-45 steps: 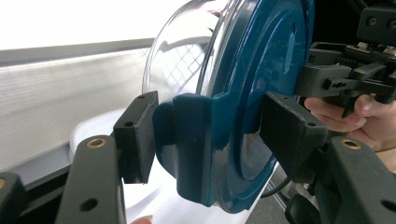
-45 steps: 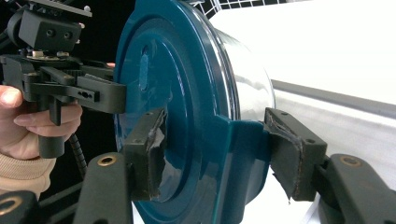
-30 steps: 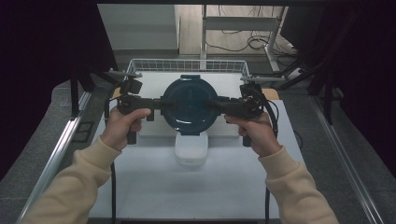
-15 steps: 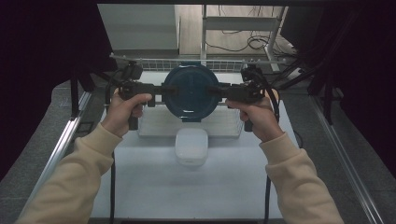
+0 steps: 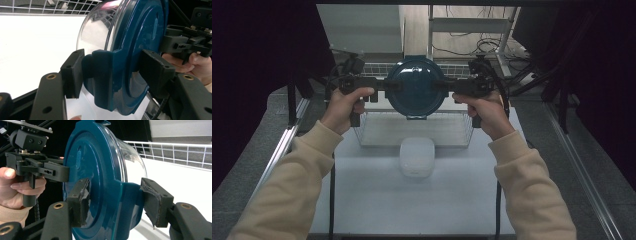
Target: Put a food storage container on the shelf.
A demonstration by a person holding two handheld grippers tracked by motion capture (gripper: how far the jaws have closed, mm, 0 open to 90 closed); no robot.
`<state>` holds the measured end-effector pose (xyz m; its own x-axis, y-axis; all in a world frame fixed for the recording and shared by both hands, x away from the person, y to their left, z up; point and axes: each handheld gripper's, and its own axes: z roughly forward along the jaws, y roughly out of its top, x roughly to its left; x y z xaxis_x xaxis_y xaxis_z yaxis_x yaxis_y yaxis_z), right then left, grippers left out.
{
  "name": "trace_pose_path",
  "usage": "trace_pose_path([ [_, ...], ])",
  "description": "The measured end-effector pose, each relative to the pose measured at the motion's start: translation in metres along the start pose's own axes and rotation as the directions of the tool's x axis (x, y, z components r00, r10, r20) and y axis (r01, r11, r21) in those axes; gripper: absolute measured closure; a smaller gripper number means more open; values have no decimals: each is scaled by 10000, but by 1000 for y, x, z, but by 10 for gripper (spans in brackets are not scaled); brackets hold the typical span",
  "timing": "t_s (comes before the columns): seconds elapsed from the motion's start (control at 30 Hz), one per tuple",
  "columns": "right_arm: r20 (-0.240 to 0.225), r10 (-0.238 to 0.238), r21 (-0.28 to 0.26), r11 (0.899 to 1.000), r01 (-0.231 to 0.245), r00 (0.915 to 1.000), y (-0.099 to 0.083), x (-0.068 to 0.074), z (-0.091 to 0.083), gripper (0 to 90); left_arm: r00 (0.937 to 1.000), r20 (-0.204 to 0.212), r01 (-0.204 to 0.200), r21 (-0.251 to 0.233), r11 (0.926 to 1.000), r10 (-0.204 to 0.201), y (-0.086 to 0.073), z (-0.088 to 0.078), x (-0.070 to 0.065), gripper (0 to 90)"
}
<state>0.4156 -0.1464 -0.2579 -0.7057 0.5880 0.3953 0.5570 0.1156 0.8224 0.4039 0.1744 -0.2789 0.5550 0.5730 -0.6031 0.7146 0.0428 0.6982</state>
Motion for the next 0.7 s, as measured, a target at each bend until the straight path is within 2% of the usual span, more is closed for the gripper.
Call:
trace_pose_path([
  [0.3,65,166,-87,9998,-165,9998,14,-12,6,422,10000,-3,28,106,9999,-28,21,9,9,380],
  [0.37,81,266,-79,9996,-265,9996,15,-17,9,422,10000,-15,5,294,9996,-5,25,11,13,379],
  [0.7,186,789,165,9967,-793,9967,16,-41,26,422,9981,-6,614,670,9959,-615,33,31,42,373],
])
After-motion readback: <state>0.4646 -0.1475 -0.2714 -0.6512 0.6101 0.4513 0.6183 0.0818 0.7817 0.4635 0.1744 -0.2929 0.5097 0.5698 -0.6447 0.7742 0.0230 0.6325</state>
